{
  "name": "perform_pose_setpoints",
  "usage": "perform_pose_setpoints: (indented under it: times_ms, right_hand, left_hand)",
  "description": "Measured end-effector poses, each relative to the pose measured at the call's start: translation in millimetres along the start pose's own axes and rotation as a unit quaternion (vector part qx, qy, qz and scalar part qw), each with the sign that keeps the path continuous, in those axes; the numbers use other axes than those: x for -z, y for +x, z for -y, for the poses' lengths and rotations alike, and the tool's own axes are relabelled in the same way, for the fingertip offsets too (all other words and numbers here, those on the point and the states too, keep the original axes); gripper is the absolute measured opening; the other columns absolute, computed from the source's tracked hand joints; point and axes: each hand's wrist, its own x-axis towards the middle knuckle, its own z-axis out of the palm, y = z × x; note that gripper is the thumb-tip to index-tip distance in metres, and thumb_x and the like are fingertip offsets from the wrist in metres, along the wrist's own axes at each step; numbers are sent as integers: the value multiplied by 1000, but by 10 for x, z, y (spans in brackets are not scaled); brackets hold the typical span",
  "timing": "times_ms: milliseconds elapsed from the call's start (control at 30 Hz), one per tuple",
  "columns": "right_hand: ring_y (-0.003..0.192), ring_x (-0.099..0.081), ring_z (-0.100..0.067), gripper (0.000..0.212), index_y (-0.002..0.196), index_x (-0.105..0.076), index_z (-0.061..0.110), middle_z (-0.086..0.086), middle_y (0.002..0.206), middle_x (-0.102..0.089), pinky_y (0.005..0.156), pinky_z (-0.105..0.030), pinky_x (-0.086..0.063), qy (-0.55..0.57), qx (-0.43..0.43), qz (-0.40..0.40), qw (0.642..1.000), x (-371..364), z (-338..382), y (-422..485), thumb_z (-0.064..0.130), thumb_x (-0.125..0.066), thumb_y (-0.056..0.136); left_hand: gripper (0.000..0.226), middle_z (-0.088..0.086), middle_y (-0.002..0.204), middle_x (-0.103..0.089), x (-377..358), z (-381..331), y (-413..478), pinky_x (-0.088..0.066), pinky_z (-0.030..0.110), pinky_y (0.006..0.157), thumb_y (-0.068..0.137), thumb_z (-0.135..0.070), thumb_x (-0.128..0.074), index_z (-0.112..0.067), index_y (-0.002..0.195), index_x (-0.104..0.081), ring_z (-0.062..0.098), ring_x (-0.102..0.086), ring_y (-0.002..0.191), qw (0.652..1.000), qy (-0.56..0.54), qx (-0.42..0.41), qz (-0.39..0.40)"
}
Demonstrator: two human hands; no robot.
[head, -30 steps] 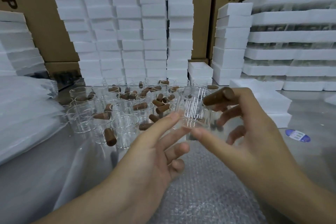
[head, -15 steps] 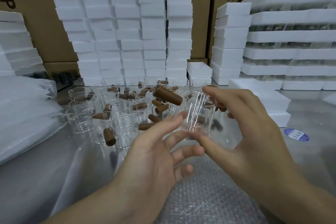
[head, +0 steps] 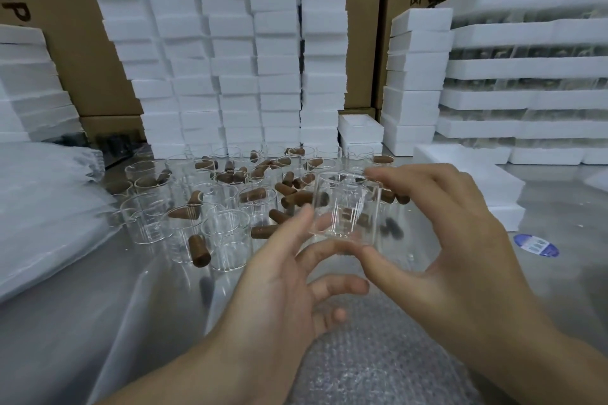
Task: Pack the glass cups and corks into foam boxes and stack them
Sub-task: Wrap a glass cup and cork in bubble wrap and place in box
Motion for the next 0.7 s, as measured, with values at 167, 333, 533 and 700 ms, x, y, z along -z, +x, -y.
perform_pose_setpoints:
  times_ms: [167,333,533,700]
  right_hand:
    - [121,-52,-8,70,145,-56,34,22,125,-52,99,-8,-36,2,5,16,1000,11,7,7,43,-81,81]
    - [125,-51,-7,57,133,-57,41,23,126,-53,101,-8,-35,19,6,20,1000,-7,-12,7,52,-75,80]
    - [130,-52,-6,61,136,-59,36,25,132,-53,103,-12,-38,19,13,42,999,7,-13,16,61,-73,82]
    - [120,-62,-1,50,137,-57,48,25,123,-67,90,-20,-49,76,-42,134,987,93,-86,49,68,-56,92]
  left_hand:
    - [61,13,112,-78,10,-2,14,-40,32,61,83,-57,-77,-19,130,-71,19,-64,65,1000,-22,19,-1]
    - [77,11,96,-74,21,25,37,-43,32,59,86,-67,-53,-5,123,-78,20,-63,63,997,-46,60,21]
    - [57,12,96,-73,43,8,38,-51,33,60,78,-67,-70,-15,99,-80,20,-65,68,1000,-26,-3,12]
    - [71,9,82,-70,65,-30,74,-45,30,56,84,-70,-56,-10,119,-71,17,-59,57,999,-28,-23,-31]
